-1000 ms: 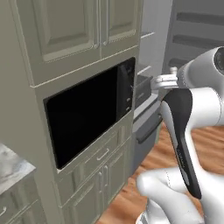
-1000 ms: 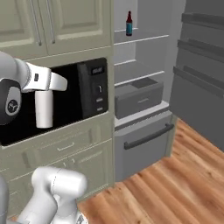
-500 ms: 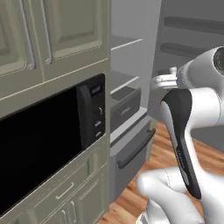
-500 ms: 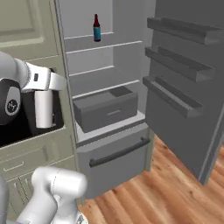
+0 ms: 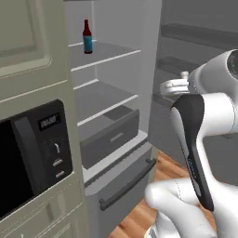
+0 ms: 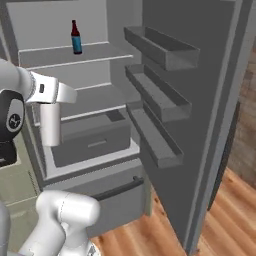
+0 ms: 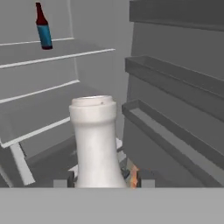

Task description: Place the beer and liquor on the top shelf of the fridge to keep them out of children's reach, and place the avocado on lower shelves for easy access.

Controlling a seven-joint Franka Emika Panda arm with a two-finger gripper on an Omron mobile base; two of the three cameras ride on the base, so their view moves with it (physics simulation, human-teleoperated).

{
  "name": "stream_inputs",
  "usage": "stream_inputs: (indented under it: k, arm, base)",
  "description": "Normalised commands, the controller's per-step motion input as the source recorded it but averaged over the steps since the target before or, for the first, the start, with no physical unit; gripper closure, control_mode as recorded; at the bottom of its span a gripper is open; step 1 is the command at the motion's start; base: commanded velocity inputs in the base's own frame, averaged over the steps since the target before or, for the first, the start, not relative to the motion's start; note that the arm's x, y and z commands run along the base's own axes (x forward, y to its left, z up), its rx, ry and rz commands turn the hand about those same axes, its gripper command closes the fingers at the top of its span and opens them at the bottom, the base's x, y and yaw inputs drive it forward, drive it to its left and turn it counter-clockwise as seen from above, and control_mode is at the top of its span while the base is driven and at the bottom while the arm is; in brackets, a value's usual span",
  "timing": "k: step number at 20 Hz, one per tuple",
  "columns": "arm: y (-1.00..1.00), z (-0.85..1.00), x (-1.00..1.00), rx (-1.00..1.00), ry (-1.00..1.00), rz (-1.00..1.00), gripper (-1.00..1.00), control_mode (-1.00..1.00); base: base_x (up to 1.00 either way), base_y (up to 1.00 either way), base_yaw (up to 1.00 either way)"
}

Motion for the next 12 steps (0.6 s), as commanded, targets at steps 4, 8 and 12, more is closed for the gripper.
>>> stream_inputs:
  k: [4,8,12]
  arm:
    - [0.0,0.0,0.0,0.0,0.0,0.0,1.0,1.0]
    - [0.0,0.0,0.0,0.0,0.0,0.0,1.0,1.0]
    - [0.0,0.0,0.0,0.0,0.0,0.0,1.0,1.0]
  base:
    - [0.58,-0.51,0.37]
    - [0.57,-0.34,0.42]
    - [0.57,0.0,0.42]
